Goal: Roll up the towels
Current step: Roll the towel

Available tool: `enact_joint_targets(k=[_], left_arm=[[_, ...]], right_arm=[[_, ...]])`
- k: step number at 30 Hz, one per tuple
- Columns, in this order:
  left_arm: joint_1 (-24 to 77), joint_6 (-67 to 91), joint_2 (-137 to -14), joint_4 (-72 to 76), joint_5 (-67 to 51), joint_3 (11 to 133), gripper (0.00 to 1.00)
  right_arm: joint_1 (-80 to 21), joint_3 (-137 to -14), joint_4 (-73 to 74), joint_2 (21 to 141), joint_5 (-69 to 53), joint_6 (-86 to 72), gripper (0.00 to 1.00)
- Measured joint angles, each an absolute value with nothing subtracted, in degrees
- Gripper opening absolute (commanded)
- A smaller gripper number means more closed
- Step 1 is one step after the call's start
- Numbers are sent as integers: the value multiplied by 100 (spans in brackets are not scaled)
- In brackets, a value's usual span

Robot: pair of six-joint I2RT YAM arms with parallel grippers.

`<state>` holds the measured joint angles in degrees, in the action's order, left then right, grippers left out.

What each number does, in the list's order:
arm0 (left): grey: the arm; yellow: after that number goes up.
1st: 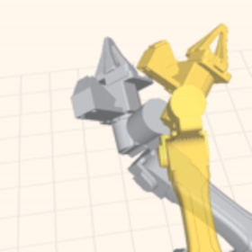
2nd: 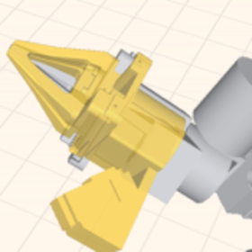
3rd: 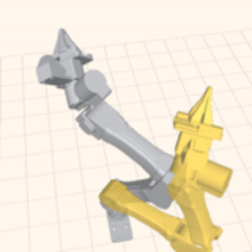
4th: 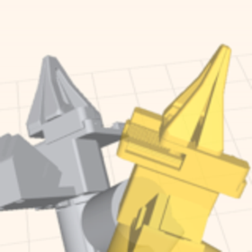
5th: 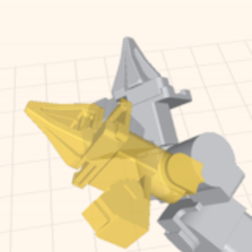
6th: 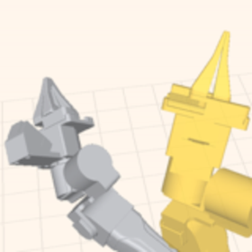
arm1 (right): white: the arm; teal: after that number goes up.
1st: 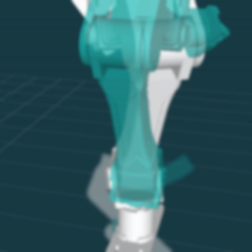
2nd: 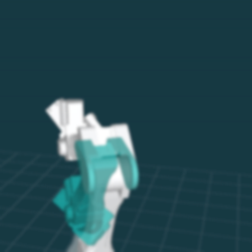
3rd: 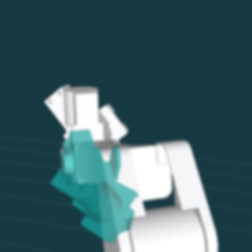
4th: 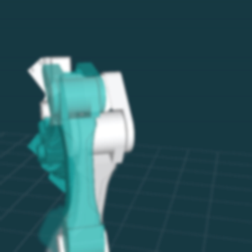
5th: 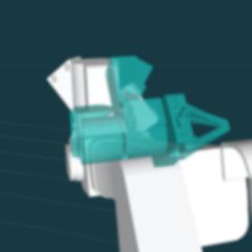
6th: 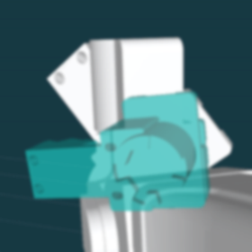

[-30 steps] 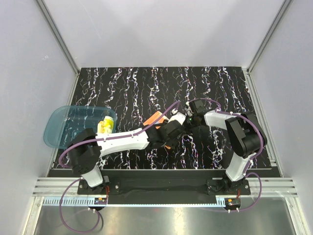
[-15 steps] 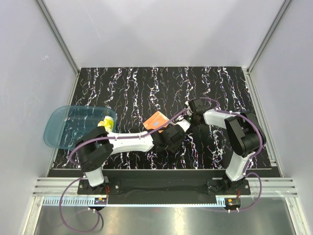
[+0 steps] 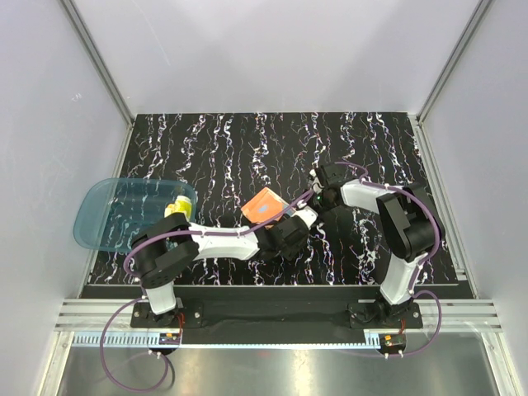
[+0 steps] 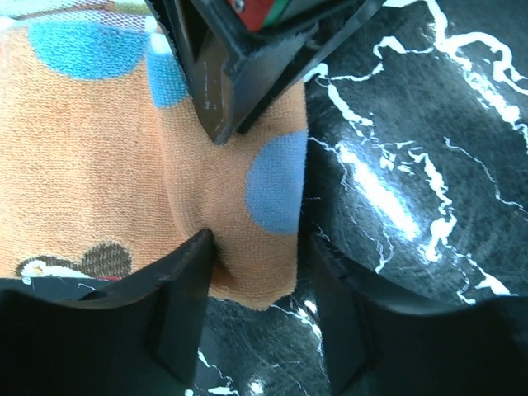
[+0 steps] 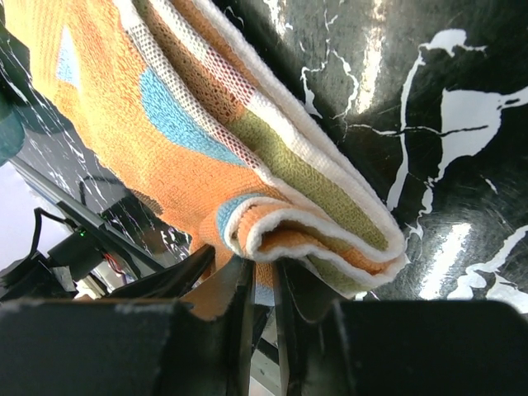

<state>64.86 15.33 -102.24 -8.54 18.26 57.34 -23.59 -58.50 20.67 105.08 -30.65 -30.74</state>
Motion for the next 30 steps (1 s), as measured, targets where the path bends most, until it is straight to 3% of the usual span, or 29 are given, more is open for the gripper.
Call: enact_joint_targets(k=[6,13,30], left_arm=[[6484,1544,-10200,-499,1977,5544,35],[6484,1614,-10202,-373,2088,5498,27],[6469,2056,-10042,-482,1535,5485,24]], right_arm=[[-2364,-6045,2311,10565,-2980,-2943,25],[-2353,-6265,2600,10608,-2853,-2746,27],[-1575,-6840,2991,10916,-2591,-2493,26]])
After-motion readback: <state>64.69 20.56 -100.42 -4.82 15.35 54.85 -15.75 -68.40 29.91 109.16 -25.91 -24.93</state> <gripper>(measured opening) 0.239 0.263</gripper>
